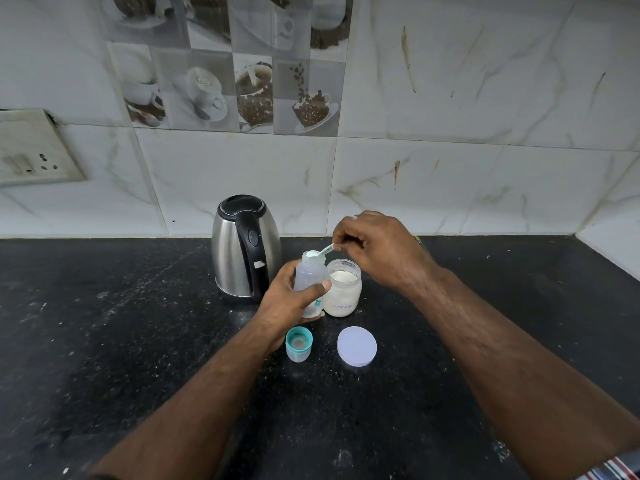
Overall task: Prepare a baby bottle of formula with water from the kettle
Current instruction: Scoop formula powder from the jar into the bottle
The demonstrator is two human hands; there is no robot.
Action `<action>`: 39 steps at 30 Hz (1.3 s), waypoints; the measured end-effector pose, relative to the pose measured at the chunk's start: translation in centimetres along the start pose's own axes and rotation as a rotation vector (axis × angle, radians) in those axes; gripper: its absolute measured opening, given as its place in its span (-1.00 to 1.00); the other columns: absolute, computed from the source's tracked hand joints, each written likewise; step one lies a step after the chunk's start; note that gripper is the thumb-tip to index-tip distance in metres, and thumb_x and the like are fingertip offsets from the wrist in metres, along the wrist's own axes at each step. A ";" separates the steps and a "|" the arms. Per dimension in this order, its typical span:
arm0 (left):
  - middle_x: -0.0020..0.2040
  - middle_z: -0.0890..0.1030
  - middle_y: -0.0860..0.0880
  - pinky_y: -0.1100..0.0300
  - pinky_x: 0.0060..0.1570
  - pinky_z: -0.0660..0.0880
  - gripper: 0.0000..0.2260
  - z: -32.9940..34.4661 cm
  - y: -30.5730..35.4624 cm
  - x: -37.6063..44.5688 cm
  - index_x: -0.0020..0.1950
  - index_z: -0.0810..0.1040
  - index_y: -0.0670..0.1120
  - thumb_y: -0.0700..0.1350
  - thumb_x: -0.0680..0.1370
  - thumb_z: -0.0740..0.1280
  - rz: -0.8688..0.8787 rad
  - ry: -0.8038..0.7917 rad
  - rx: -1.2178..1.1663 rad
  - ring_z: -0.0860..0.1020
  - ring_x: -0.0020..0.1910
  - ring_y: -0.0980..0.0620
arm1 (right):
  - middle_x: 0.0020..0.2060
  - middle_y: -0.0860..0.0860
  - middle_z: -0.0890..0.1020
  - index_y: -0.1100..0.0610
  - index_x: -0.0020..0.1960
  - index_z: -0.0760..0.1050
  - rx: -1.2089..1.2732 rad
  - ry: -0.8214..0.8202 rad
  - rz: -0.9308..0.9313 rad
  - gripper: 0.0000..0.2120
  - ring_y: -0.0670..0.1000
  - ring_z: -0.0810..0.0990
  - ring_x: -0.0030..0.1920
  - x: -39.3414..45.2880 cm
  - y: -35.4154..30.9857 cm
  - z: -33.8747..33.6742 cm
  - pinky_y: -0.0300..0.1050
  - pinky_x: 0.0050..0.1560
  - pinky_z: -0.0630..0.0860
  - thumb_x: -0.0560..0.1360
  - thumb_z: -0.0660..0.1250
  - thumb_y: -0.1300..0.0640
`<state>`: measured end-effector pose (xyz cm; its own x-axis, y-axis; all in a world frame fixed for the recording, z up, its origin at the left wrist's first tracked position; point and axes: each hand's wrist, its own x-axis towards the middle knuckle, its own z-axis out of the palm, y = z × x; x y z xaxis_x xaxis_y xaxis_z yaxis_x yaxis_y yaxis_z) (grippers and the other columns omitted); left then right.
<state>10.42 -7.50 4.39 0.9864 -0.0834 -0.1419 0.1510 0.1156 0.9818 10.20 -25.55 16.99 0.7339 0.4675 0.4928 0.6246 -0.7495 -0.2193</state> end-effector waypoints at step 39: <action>0.25 0.62 0.08 0.12 0.05 0.60 -0.51 0.2 -0.3 -0.7 0.33 0.44 0.16 -0.01 0.49 0.56 0.048 0.060 0.143 0.60 0.21 0.05 | -0.31 0.06 0.65 0.15 -0.10 0.60 0.932 0.241 0.735 -0.83 -0.04 0.58 -0.34 -1.2 3.0 2.6 -0.22 -0.26 0.57 0.43 0.55 0.32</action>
<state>9.64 -7.72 4.19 0.9950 -0.0218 -0.0971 0.0966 -0.0245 0.9950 11.90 -27.13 13.60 0.9878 -0.1018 0.1181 0.1048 -0.1275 -0.9863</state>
